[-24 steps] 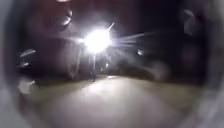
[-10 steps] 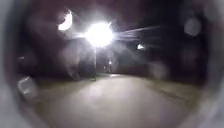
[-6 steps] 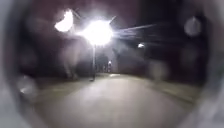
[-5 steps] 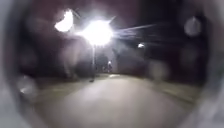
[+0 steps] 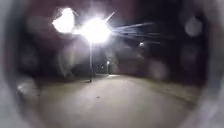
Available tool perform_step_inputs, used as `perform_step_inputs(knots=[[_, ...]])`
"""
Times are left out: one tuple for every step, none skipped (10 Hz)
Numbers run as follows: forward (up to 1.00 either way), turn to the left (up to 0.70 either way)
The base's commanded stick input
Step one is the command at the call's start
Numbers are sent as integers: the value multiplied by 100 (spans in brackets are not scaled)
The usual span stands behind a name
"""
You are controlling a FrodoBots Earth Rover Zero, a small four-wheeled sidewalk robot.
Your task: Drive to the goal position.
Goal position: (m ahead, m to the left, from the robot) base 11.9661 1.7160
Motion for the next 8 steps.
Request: perform_step_inputs(knots=[[100,3],[100,3],[100,3],[100,2],[100,3],[100,3],[100,3],[100,3]])
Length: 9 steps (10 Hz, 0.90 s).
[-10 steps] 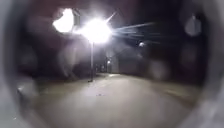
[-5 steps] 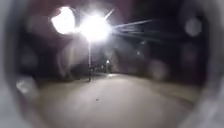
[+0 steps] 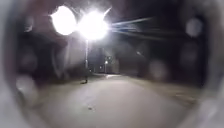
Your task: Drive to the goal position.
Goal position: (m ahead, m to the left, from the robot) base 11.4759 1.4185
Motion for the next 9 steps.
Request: perform_step_inputs(knots=[[100,3],[100,3],[100,3],[100,3],[100,3],[100,3],[100,3],[100,3],[100,3]])
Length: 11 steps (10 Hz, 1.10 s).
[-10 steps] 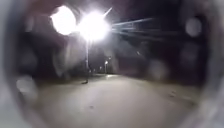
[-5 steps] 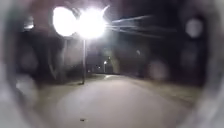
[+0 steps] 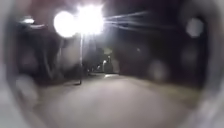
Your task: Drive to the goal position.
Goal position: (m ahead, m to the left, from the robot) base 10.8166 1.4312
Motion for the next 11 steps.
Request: perform_step_inputs(knots=[[100,4],[100,7],[100,11],[100,10],[100,9],[100,6],[100,4],[100,5],[100,6],[100,6],[100,7]])
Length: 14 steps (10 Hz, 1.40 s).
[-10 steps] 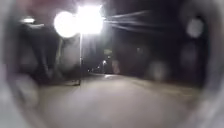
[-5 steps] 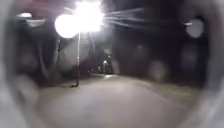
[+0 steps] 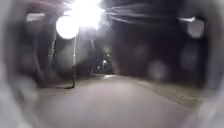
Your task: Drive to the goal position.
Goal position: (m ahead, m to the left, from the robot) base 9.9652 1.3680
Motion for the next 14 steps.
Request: perform_step_inputs(knots=[[100,10],[100,12],[100,10],[100,8],[100,6],[100,6],[100,6],[100,6],[100,6],[100,6],[100,6],[100,6],[100,6],[100,6]])
